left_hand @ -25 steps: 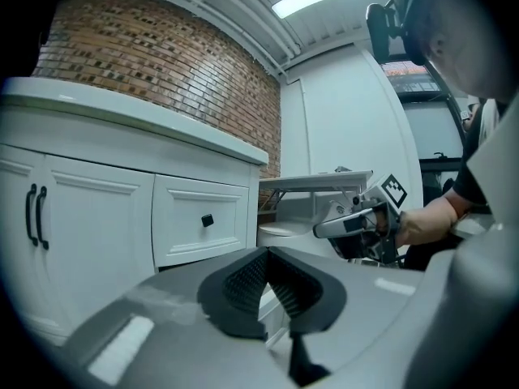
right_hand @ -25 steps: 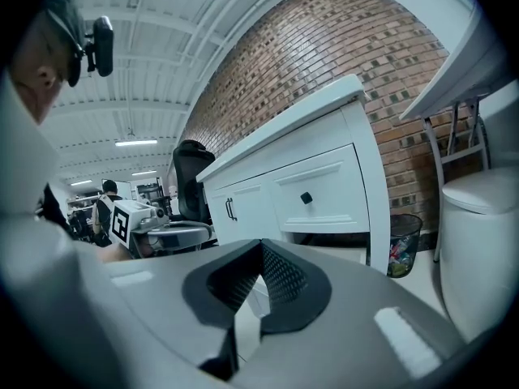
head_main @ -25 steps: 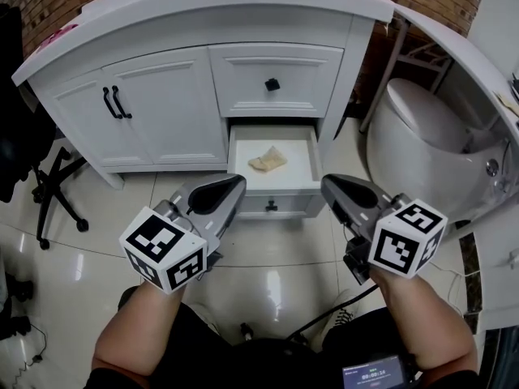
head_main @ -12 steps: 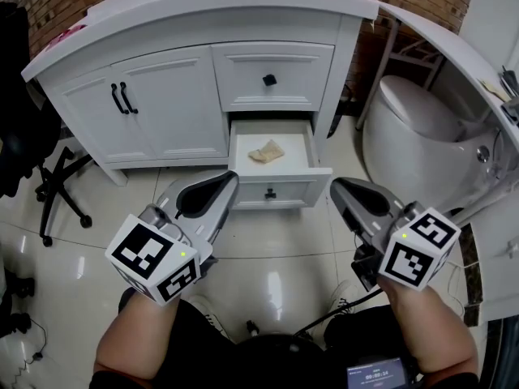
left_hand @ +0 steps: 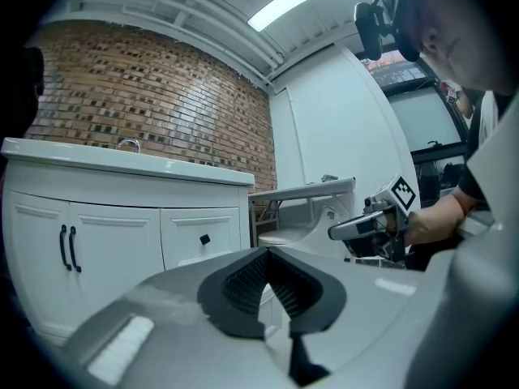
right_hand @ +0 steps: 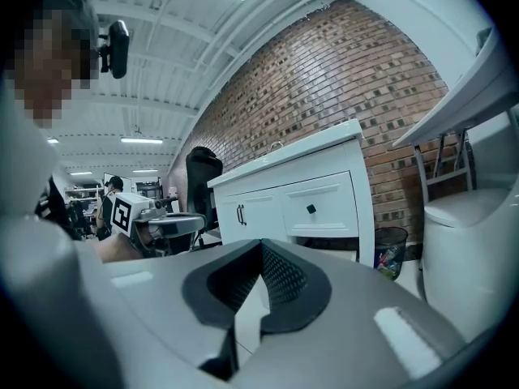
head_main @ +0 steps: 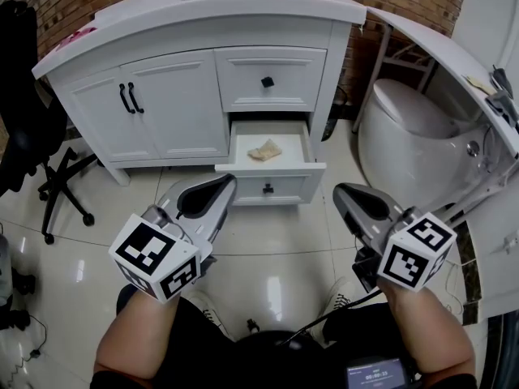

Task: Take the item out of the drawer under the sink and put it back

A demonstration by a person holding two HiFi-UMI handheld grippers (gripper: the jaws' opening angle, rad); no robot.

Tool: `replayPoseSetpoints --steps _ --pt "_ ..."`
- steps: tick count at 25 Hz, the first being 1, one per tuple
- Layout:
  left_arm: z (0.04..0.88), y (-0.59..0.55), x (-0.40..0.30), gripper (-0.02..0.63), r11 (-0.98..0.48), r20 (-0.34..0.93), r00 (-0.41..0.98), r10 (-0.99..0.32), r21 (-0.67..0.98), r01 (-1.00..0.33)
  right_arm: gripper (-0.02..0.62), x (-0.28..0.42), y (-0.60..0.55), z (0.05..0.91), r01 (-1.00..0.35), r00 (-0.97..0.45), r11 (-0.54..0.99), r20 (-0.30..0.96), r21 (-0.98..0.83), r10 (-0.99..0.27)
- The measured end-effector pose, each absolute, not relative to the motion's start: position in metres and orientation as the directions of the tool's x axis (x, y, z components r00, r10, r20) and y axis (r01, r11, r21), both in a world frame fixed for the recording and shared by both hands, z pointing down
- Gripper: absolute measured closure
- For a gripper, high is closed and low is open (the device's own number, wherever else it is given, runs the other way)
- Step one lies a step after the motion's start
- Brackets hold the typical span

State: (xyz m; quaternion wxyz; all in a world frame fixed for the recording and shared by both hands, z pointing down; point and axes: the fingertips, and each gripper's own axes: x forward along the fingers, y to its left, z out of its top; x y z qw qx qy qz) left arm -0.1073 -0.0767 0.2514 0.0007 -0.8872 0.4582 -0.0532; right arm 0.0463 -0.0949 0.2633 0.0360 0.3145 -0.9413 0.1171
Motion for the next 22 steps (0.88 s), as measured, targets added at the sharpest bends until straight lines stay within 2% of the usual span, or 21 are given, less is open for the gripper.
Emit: replayPoseSetpoints --steps 22 --pt "0.2541 -0.0734 -0.107 0.6 -0.584 0.109 0.578 -0.809 -0.03 -0.811 0.594 0.0417 -0.0932 0.2628 -0.588 -0.809 0.785 0.162 -0.195 -0.565"
